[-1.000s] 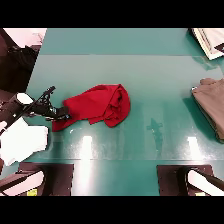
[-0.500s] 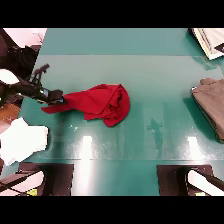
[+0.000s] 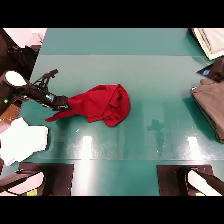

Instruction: Fold the shirts.

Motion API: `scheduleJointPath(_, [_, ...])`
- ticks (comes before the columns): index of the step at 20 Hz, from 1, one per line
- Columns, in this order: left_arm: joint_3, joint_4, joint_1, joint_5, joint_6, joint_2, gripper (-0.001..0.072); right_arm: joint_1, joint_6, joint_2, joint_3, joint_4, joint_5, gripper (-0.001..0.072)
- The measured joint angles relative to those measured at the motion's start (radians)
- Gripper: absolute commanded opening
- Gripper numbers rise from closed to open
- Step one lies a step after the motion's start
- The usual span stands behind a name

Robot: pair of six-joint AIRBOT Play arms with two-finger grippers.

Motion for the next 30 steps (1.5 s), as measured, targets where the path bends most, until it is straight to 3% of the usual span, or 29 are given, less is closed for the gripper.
scheduleJointPath(1, [-0.009,0.0,-0.008,0.022,0.0,0.0,0.0098,0.02,0.0,0.005,-0.04,0.001,-0.009,0.0014])
scheduleJointPath(2, [-0.016,0.001,-0.014,0.044,0.0,0.0,0.0346,0.04,0.0,0.008,-0.077,0.001,-0.015,0.0014])
scheduleJointPath(3, [-0.021,0.005,-0.019,0.06,-0.001,0.0,0.0485,0.065,0.0,0.01,-0.113,0.001,-0.029,0.0014])
scheduleJointPath(16, [-0.096,0.063,-0.031,0.123,-0.04,-0.001,0.0489,0.242,0.0,0.017,-0.252,0.001,-0.178,0.0014])
scheduleJointPath(19, [-0.072,0.089,-0.031,0.134,-0.063,0.0,0.0488,0.245,0.0,0.017,-0.253,0.001,-0.184,0.0014])
scheduleJointPath(20, [-0.068,0.092,-0.031,0.146,-0.069,0.0,0.0438,0.245,0.0,0.017,-0.253,0.002,-0.185,0.0014])
scheduleJointPath(22, [-0.063,0.1,-0.031,0.16,-0.077,-0.001,0.0022,0.246,0.0,0.017,-0.253,0.001,-0.187,0.0014])
scheduleJointPath(29, [-0.012,0.115,-0.031,0.183,-0.084,-0.001,0.0023,0.247,0.0,0.015,-0.253,0.001,-0.188,0.0029])
scheduleJointPath(30, [0.016,0.116,-0.031,0.173,-0.085,0.0,0.0023,0.249,0.001,0.008,-0.253,0.002,-0.188,0.0241])
